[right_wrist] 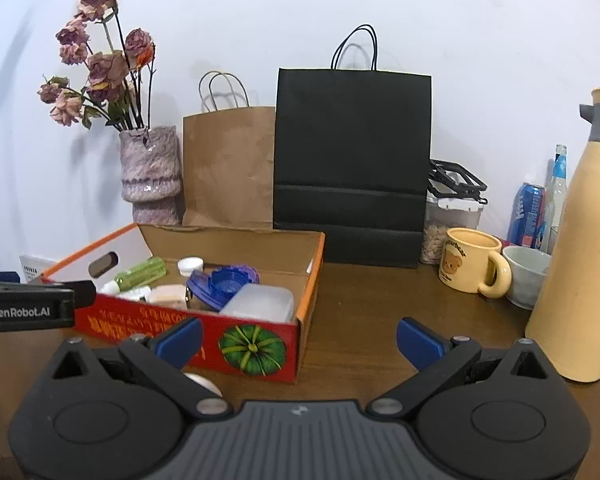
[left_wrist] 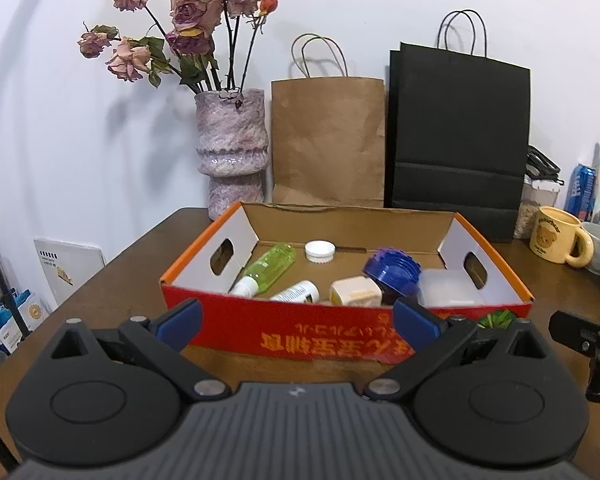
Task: Organize rigid objects
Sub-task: 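Withdraw both grippers from the box toward the remaining items on the table, then grasp the white ridged cap with the right gripper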
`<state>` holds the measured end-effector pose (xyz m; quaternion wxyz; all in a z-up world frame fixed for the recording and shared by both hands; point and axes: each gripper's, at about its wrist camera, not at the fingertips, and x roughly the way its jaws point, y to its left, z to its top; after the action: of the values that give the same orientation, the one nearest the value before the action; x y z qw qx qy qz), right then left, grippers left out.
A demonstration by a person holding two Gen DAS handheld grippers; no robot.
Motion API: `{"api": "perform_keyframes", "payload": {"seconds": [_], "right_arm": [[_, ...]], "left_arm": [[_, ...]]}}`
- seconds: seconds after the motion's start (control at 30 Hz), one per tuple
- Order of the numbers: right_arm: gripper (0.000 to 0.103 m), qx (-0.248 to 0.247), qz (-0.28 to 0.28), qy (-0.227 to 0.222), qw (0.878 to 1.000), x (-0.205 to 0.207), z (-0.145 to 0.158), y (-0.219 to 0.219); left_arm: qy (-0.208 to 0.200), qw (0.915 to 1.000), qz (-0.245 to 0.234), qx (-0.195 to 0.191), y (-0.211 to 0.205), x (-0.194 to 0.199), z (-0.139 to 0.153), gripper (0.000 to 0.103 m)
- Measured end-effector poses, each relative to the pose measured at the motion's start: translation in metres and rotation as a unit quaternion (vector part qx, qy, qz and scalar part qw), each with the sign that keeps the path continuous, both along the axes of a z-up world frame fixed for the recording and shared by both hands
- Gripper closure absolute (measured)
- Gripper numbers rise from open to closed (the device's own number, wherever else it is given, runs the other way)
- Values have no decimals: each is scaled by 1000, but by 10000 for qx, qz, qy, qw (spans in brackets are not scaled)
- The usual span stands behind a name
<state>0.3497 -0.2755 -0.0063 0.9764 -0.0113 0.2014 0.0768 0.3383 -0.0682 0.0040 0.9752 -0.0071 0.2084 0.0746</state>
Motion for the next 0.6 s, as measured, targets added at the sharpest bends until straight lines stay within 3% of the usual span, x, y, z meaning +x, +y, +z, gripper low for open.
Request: {"api": "perform_keyframes", "payload": {"seconds": [0.6], "right_arm": [[0, -146, 47, 243, 9996, -24, -19, -32]], "left_arm": [[180, 9996, -155, 131, -36, -23, -20, 0]]}}
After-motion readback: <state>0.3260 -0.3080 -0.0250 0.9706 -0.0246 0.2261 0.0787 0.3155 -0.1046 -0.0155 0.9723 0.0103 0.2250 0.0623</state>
